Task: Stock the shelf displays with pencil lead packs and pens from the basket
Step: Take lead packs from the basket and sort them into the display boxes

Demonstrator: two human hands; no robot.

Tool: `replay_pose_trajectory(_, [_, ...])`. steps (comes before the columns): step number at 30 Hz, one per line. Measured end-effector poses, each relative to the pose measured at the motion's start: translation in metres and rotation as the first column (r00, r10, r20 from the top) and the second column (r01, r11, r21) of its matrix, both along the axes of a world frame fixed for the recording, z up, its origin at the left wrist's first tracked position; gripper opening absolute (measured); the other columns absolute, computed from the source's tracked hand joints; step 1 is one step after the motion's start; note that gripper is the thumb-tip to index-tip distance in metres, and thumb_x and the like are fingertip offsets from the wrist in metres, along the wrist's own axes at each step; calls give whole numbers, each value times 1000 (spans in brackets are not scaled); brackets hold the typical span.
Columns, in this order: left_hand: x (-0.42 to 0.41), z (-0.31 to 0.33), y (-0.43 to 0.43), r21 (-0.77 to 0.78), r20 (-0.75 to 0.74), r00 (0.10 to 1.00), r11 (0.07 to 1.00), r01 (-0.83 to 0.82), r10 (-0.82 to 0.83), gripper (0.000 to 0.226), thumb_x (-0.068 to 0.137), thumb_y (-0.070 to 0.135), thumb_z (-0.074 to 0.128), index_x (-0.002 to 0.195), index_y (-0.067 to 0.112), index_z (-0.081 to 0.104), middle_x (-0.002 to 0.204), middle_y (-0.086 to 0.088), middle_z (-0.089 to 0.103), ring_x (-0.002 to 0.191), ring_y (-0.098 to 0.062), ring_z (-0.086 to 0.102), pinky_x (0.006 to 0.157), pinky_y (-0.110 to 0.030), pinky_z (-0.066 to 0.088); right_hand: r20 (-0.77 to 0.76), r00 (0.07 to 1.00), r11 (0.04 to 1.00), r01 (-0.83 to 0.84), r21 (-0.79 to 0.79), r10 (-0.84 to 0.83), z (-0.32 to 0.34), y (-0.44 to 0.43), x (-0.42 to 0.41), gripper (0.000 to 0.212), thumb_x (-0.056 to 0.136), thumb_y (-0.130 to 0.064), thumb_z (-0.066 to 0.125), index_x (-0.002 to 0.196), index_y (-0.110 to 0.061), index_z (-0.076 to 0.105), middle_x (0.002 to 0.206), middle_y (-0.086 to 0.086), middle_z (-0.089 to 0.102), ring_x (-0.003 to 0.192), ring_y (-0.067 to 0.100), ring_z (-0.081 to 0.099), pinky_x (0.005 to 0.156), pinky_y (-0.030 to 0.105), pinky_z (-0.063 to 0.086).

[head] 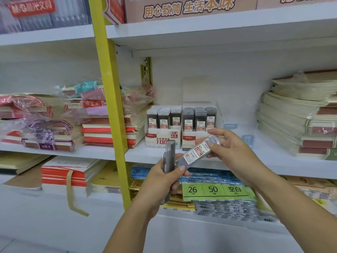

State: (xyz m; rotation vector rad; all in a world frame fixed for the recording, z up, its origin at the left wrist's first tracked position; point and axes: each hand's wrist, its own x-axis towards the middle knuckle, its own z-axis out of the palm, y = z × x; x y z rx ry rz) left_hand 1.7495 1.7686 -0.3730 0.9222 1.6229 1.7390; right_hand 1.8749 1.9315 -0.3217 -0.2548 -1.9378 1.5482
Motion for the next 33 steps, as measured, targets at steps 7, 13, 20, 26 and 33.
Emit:
replay_pose_trajectory(7, [5, -1, 8, 8, 19, 1000, 1000, 17, -18, 22, 102, 24, 57, 118, 10, 61, 54, 12, 60, 41, -2, 40, 40, -13, 35, -77, 994, 997, 71, -41, -75, -6, 6, 6, 22, 87, -12, 69, 105, -13, 57, 92, 7, 76, 85, 26, 73, 70, 26, 58])
replay_pose_trajectory(13, [-4, -2, 14, 65, 196, 978, 996, 64, -76, 38, 90, 19, 60, 126, 26, 52, 63, 2, 43, 56, -11, 39, 55, -28, 38, -315, 860, 825, 489, 282, -402, 38, 14, 13, 24, 87, -13, 69, 96, -34, 61, 92, -10, 69, 83, 2, 65, 66, 14, 53])
replay_pose_trajectory(20, [-18, -2, 20, 159, 109, 993, 987, 37, -55, 21, 105, 28, 49, 124, 22, 56, 96, 0, 78, 85, -15, 75, 69, -28, 59, -152, 802, 370, 423, 827, -578, 97, 60, -13, 22, 84, -24, 73, 93, -34, 55, 84, -21, 52, 86, 6, 49, 72, 29, 32])
replay_pose_trajectory(26, [-23, -6, 23, 180, 138, 986, 982, 65, -90, 26, 103, 30, 50, 129, 26, 53, 113, 5, 76, 103, -18, 74, 72, -34, 63, 112, 829, 468, 193, 863, -548, 93, 82, -43, 13, 86, -27, 70, 83, -34, 59, 87, -14, 52, 93, 11, 51, 72, 31, 37])
replay_pose_trajectory(33, [-27, -4, 25, 183, 133, 986, 980, 79, -104, 29, 102, 29, 51, 131, 24, 50, 112, 3, 77, 102, -19, 74, 72, -37, 64, -6, 707, 207, 215, 954, -707, 91, 92, -56, 21, 91, -42, 60, 108, -34, 70, 99, -8, 51, 107, 17, 35, 80, 32, 26])
